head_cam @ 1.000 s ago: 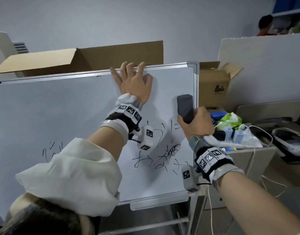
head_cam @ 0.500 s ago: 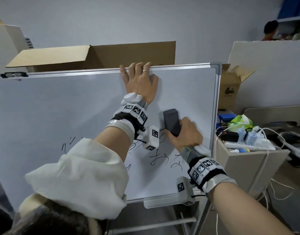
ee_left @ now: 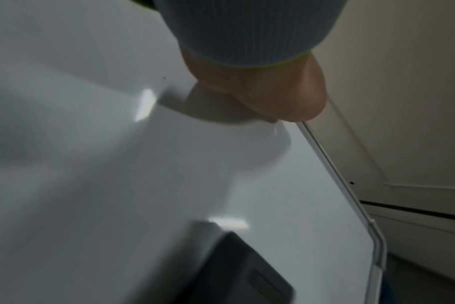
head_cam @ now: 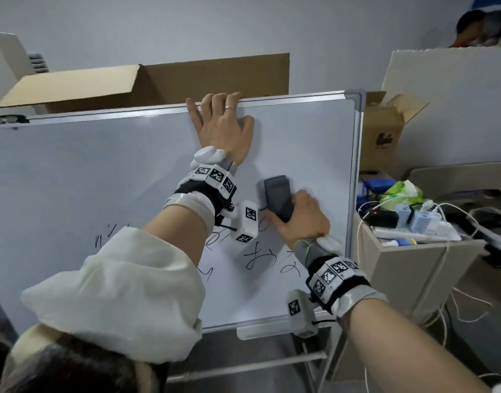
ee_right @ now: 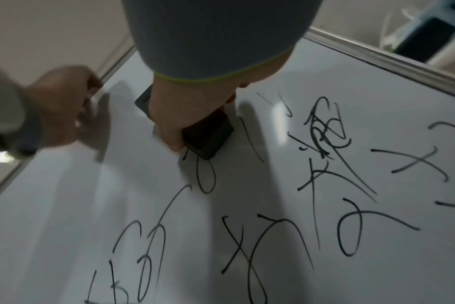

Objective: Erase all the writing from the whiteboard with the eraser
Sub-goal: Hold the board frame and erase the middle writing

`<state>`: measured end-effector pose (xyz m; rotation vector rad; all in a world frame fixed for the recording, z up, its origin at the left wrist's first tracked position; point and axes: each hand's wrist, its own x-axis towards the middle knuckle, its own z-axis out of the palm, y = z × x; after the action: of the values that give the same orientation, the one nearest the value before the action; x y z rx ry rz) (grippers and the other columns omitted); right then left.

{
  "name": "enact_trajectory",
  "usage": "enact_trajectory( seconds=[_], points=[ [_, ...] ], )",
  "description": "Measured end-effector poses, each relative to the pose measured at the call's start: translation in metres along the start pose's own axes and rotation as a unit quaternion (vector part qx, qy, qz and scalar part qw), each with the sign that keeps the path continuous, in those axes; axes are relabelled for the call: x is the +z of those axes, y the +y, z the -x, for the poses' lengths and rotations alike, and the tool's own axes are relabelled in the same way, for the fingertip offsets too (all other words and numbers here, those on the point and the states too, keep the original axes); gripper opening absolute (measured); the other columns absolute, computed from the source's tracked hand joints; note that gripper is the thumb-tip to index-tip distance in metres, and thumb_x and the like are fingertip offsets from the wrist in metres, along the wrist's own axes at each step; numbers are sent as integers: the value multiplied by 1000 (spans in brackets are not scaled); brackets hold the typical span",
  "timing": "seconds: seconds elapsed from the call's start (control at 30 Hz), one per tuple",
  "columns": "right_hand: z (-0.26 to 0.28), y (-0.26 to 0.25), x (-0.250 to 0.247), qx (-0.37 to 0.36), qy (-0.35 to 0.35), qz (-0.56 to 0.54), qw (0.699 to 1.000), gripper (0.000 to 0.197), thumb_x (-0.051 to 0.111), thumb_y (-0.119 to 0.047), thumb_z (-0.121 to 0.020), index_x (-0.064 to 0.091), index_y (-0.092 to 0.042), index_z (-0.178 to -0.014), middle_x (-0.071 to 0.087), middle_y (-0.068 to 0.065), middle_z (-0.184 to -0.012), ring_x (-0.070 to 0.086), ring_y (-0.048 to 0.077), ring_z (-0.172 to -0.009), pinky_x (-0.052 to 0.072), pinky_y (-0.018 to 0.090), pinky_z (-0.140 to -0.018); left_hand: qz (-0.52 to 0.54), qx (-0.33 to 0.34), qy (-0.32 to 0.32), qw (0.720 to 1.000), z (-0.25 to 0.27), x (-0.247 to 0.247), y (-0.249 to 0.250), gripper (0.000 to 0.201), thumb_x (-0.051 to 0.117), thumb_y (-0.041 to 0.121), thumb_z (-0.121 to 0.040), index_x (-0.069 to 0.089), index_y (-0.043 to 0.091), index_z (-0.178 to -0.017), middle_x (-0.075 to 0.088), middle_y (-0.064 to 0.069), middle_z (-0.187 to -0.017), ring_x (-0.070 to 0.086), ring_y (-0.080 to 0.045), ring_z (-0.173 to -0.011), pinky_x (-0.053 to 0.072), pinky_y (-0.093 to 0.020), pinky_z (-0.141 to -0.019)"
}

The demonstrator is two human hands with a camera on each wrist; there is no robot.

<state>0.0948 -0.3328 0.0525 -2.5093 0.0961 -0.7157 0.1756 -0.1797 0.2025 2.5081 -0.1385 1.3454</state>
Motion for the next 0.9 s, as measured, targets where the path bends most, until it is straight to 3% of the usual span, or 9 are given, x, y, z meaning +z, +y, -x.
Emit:
enact_trajectory(
  seconds=[0.13, 0.23, 0.43, 0.5, 0.63, 0.77, 0.9],
  points=[
    [-1, 30, -18, 79, 62, -40, 994, 55, 67, -61, -76, 45, -16, -100, 55, 4, -97, 56, 28, -91, 46, 35, -67, -20, 5, 21, 1000, 2, -1, -10, 51, 41, 44, -87, 59, 33, -134, 54, 2, -132, 40, -25, -138, 7, -55, -124],
    [-6, 53, -27, 107, 65, -36, 991, 55, 66, -61, -75, 43, -17, -99, 56, 4, -96, 58, 30, -90, 51, 38, -69, -18, -22, 21, 999, 7, 7, 10, 50, 42, 44, -87, 60, 34, -132, 53, 0, -133, 39, -24, -139, 5, -53, -125],
    [1, 22, -10, 56, 33, -53, 996, 59, 70, -63, -74, 47, -15, -100, 53, 1, -94, 54, 27, -91, 39, 33, -61, -10, -10, -24, 1000, 5, 2, 17, 51, 38, 46, -90, 56, 35, -136, 51, 3, -137, 36, -23, -141, 3, -53, -125],
    [3, 12, -4, 56, 31, -67, 996, 59, 70, -63, -74, 47, -15, -100, 48, -3, -91, 54, 27, -92, 36, 32, -60, -28, 9, -38, 999, 3, -4, 1, 50, 36, 45, -92, 52, 35, -139, 51, 5, -138, 35, -22, -141, 2, -53, -125],
    [3, 1, 3, 56, 16, -52, 997, 59, 69, -65, -74, 45, -17, -99, 46, -6, -91, 51, 24, -96, 38, 33, -62, -56, -42, -15, 997, -3, -25, -64, 45, 35, 41, -92, 54, 28, -131, 52, 3, -132, 38, -23, -138, 8, -54, -123],
    [8, -14, 17, 72, 36, -60, 995, 57, 69, -63, -74, 43, -17, -96, 52, -2, -95, 53, 26, -95, 41, 34, -63, -76, 8, -31, 997, -10, -38, -106, 49, 33, 42, -93, 54, 29, -135, 55, 1, -131, 42, -25, -134, 9, -51, -125],
    [25, -60, 45, 85, 38, -60, 994, 56, 70, -63, -71, 45, -19, -94, 55, -2, -93, 55, 26, -90, 48, 38, -66, -24, 44, -53, 997, -17, -47, -124, 49, 41, 33, -91, 55, 27, -138, 59, 4, -134, 44, -24, -133, 13, -45, -125]
  ],
)
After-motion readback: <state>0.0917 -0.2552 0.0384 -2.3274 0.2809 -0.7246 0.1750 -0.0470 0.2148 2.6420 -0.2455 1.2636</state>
